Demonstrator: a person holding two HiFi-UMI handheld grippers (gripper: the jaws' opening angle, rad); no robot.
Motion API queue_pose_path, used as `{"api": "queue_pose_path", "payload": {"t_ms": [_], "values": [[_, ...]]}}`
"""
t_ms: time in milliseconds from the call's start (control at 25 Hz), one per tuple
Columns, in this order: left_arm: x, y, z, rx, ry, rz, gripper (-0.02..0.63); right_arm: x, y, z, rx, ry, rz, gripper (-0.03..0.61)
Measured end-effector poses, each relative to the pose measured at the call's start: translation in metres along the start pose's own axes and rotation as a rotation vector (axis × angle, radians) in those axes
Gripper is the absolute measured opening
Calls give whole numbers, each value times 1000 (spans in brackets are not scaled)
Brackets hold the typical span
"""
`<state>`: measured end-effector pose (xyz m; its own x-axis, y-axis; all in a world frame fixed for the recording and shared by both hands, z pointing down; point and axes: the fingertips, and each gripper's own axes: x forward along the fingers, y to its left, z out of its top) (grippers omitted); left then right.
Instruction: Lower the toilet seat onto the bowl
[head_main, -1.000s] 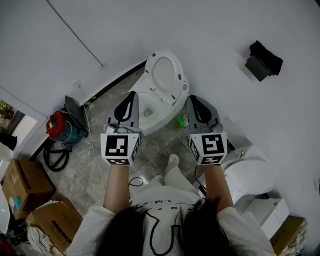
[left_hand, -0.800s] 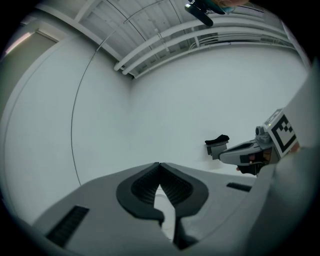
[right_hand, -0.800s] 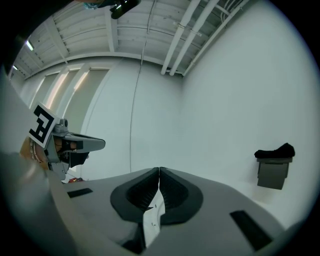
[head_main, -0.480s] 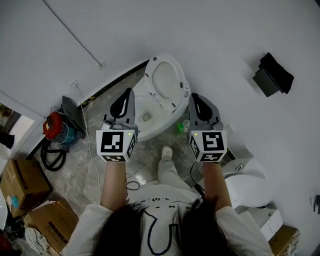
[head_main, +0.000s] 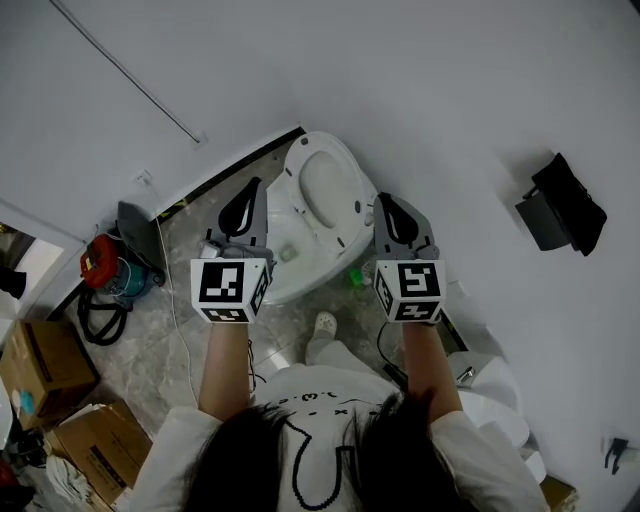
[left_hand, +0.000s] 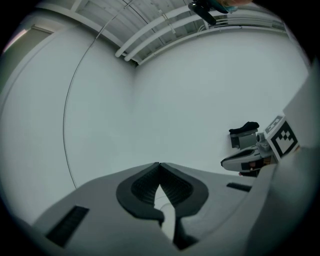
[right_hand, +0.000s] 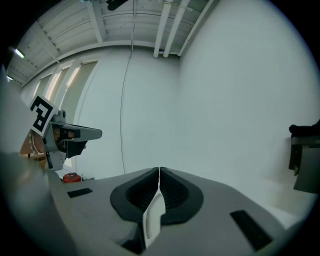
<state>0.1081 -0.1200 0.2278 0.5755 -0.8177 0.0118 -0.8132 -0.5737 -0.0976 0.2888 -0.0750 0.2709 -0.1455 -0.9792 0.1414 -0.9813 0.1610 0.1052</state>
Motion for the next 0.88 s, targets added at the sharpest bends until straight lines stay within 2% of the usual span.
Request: {"api": "queue_pose_path", "payload": {"t_ms": [320,800,880], "values": [[58,5,-19,-7,51,32,9,68,-29,-39,4,89,72,31],[93,20,-59,-44,131,58,9,129,-31,-118,44,292,138,37],[94,22,-63,-47,140,56,9,138,-31,-126,51,320,144,59]]}}
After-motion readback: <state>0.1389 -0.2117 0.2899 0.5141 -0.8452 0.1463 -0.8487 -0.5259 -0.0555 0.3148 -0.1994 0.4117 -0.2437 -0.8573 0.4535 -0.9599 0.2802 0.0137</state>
